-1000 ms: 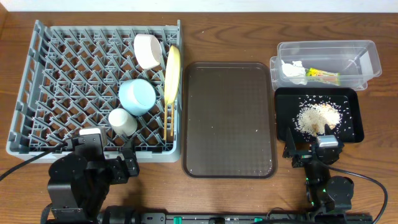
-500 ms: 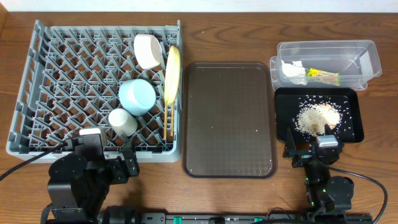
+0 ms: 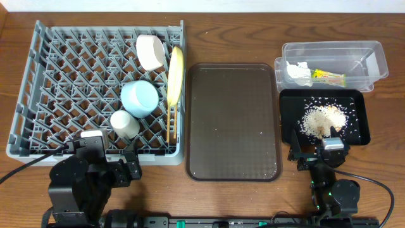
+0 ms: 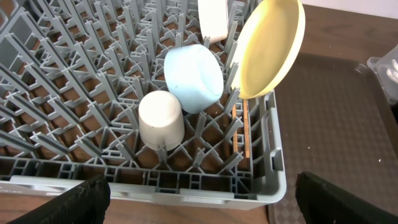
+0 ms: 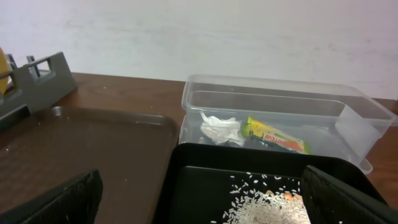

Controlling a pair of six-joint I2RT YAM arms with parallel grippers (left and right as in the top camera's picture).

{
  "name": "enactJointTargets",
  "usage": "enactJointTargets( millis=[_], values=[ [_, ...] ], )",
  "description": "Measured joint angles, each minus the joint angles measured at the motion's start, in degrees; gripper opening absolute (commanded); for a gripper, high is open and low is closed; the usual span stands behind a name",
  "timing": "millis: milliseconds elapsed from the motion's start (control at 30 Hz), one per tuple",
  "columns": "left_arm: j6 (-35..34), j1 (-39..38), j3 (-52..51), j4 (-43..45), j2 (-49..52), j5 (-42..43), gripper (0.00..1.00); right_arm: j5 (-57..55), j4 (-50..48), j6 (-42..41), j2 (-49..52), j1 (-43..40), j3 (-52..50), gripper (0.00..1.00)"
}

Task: Sort waste into correct bins and load items into the dishwasher rack

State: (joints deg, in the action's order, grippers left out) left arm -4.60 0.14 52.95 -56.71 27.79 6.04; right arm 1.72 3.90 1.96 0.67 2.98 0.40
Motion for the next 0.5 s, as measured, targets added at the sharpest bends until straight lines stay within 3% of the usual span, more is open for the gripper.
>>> enactJointTargets(
  millis=[200,500],
  values=[
    [0.02,0.0,-3.43,0.66,-3.37,-0.26,0.96,0.0,0.04,0.0,0.0,0.0,0.0,0.99],
    [-0.02,0.0,-27.91,16.9,-18.4,-0.44,0.96,-0.02,0.0,0.0,0.02,0.0,0.0,0.99]
  ],
)
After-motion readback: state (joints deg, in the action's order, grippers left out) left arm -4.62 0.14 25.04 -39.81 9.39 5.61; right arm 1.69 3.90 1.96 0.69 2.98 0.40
